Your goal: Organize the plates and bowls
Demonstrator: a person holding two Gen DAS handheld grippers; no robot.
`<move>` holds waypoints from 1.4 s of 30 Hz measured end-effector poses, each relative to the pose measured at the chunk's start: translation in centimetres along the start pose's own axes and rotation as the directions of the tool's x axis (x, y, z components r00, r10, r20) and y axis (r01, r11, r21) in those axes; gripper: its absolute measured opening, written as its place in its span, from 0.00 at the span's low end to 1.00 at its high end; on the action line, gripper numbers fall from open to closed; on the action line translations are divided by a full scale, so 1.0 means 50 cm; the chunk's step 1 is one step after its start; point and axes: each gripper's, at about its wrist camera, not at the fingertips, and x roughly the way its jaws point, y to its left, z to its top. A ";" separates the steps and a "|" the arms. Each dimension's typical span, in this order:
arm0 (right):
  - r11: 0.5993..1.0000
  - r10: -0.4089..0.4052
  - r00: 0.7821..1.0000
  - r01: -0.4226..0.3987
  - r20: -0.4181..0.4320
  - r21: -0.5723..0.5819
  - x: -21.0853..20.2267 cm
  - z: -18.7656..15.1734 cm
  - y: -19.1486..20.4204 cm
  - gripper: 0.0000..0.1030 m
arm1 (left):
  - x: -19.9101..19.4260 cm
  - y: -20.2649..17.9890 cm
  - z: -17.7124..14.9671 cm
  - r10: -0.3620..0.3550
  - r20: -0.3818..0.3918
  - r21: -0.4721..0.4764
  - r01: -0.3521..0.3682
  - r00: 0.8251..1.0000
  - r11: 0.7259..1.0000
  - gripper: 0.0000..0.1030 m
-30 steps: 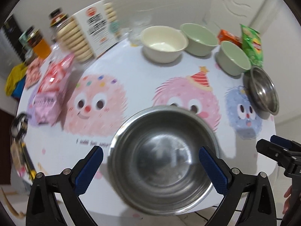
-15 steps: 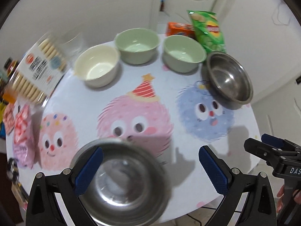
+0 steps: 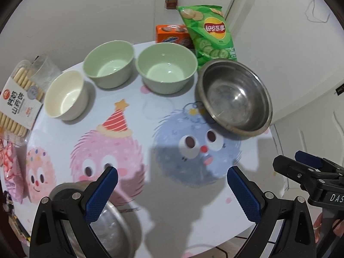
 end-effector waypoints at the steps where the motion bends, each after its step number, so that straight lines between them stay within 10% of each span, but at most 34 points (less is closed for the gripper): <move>1: 1.000 0.001 1.000 -0.001 -0.003 0.001 0.000 0.010 -0.012 0.99 | 0.007 -0.009 0.009 -0.004 -0.003 -0.016 0.004 1.000 1.000 1.00; 34: 0.996 -0.016 0.989 0.003 -0.146 -0.086 0.137 0.203 -0.141 0.99 | 0.200 -0.092 0.134 0.067 -0.131 -0.214 -0.094 0.989 0.972 0.99; 42: 0.996 -0.027 0.986 0.011 -0.164 -0.094 0.152 0.214 -0.142 0.90 | 0.221 -0.092 0.149 0.074 -0.157 -0.215 -0.107 0.985 0.971 0.82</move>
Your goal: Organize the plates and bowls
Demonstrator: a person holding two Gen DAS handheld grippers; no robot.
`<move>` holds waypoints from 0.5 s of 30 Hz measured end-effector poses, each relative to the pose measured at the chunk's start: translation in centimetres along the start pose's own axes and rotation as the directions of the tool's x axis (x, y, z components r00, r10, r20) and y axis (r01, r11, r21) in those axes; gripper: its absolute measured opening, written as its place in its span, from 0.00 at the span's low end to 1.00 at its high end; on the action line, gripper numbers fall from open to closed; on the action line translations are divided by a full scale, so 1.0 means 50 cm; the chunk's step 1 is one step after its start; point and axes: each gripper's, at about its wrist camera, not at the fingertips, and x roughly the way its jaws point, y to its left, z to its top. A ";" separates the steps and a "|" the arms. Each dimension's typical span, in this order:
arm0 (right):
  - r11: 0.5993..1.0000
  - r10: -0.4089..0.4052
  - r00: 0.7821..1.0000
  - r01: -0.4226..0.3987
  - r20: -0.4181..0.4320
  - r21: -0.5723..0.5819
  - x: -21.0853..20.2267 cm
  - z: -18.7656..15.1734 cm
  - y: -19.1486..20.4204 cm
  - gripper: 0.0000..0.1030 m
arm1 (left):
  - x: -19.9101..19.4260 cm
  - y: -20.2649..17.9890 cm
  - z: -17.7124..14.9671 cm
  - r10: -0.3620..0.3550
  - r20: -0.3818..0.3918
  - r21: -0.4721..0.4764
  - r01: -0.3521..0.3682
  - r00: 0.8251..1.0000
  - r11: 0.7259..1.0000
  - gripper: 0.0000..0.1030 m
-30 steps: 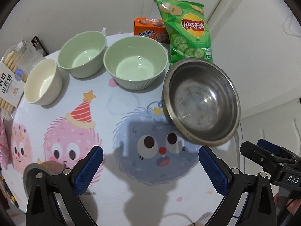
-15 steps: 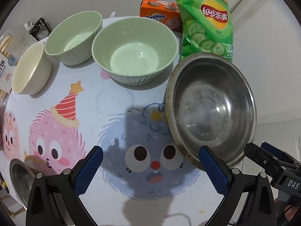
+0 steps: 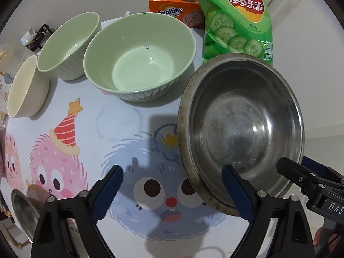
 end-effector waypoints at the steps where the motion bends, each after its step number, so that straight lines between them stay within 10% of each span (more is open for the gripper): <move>1: 1.000 0.001 1.000 -0.001 -0.003 0.001 0.001 0.002 0.000 0.85 | 0.005 0.002 0.003 0.003 -0.014 -0.004 -0.003 1.000 1.000 0.72; 15: 1.000 0.008 1.000 -0.008 -0.028 0.008 0.011 0.011 -0.004 0.27 | 0.032 -0.003 0.032 -0.062 -0.024 0.000 0.062 0.998 0.998 0.19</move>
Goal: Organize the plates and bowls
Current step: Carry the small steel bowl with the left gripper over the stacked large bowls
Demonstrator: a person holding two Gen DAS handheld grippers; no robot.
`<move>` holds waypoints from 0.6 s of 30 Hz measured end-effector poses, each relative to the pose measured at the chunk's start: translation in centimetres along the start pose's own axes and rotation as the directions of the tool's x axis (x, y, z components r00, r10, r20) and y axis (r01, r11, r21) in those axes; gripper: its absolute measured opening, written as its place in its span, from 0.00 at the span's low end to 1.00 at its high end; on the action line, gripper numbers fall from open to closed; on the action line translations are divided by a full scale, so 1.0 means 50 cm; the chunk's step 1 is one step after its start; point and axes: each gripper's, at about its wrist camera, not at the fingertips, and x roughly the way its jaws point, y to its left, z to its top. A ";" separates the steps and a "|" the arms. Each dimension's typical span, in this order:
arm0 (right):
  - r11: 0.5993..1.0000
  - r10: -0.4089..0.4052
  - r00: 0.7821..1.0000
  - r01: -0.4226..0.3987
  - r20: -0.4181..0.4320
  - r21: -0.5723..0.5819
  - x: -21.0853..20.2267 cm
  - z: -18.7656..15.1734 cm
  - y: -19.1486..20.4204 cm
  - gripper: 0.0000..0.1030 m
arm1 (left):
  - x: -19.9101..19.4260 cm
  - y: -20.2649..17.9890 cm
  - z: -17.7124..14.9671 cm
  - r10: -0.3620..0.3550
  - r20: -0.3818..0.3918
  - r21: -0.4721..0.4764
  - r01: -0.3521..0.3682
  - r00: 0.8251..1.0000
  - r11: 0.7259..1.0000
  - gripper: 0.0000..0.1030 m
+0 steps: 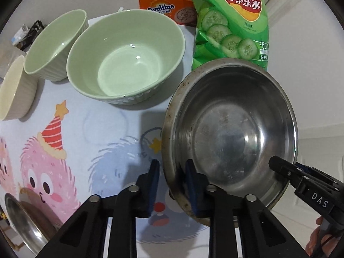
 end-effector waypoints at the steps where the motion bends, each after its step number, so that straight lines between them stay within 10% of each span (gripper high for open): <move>1: 1.000 0.002 1.000 -0.002 0.000 0.000 0.000 0.000 -0.002 0.22 | 0.002 -0.005 -0.003 0.000 -0.001 0.000 0.000 1.000 1.000 0.18; 18: 1.000 0.025 0.997 -0.025 0.067 0.002 -0.043 -0.061 0.036 0.15 | -0.025 0.005 -0.046 -0.014 0.028 0.029 0.013 1.000 0.999 0.17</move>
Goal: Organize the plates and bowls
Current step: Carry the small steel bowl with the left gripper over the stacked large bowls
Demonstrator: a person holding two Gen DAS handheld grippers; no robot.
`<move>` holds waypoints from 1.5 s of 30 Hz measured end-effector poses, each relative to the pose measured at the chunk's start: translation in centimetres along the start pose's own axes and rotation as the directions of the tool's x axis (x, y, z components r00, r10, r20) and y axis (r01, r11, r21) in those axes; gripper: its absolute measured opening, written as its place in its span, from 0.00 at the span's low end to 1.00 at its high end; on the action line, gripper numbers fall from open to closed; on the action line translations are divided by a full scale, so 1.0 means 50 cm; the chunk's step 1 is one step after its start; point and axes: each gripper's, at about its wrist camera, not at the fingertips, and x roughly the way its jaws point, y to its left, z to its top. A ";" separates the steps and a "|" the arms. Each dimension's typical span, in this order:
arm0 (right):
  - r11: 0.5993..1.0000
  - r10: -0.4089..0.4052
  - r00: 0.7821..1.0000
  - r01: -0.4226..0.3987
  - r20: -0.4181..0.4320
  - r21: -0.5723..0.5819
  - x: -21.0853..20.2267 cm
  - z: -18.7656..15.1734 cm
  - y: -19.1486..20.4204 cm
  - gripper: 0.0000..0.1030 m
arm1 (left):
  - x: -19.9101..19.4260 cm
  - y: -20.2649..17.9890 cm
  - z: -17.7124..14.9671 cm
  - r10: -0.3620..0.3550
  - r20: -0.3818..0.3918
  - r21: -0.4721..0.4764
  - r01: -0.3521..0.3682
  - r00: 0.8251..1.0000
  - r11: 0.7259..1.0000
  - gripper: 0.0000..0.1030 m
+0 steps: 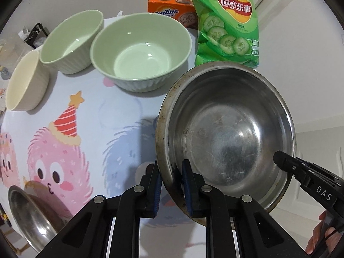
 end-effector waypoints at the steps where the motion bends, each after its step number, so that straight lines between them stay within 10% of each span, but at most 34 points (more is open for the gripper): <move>1: 1.000 0.001 1.000 -0.001 0.006 0.000 -0.004 -0.005 0.005 0.15 | -0.005 0.001 0.003 0.002 0.007 0.004 -0.002 1.000 1.000 0.17; 45: 0.946 0.122 0.992 -0.120 -0.012 -0.301 0.018 -0.261 0.500 0.17 | -0.264 0.510 -0.292 0.103 0.126 -0.188 -0.078 0.987 0.979 0.17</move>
